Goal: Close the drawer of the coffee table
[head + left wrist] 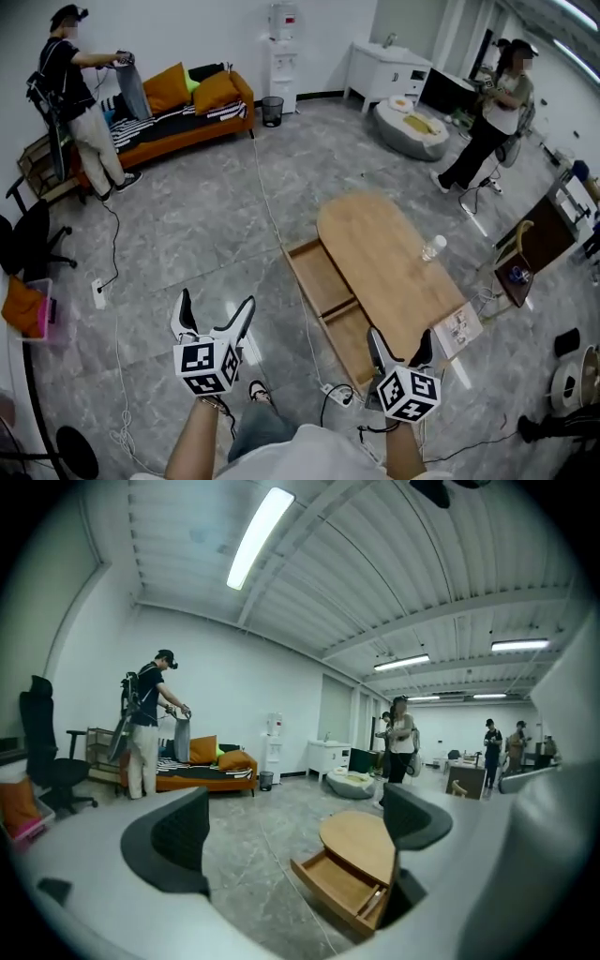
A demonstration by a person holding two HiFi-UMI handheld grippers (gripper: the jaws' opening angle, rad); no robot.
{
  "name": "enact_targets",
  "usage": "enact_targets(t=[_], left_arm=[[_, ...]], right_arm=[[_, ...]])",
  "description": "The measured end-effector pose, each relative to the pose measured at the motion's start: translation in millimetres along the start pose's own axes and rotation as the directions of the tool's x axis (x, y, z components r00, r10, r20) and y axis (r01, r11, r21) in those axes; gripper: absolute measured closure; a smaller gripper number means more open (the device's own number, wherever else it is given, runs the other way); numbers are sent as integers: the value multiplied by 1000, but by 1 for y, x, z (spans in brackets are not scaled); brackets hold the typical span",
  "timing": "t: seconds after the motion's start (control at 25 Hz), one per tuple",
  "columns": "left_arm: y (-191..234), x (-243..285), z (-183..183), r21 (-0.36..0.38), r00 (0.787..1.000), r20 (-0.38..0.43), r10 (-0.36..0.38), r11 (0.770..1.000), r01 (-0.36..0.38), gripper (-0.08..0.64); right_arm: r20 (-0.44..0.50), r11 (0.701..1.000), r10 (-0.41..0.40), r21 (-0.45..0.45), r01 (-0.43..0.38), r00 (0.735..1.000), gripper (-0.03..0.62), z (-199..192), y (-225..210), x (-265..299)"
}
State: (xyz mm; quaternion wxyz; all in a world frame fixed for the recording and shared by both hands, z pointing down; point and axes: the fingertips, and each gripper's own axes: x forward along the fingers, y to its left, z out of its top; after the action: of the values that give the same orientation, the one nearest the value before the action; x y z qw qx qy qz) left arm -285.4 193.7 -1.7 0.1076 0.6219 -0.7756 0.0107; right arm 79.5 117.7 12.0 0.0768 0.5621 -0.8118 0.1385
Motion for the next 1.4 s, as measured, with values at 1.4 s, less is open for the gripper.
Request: enact_targets(t=[1.4], left_arm=[[-201, 258, 12, 105, 802, -175, -571, 799, 591, -15]], right_arm=[[21, 770, -606, 268, 579, 795, 5, 4, -150, 18]])
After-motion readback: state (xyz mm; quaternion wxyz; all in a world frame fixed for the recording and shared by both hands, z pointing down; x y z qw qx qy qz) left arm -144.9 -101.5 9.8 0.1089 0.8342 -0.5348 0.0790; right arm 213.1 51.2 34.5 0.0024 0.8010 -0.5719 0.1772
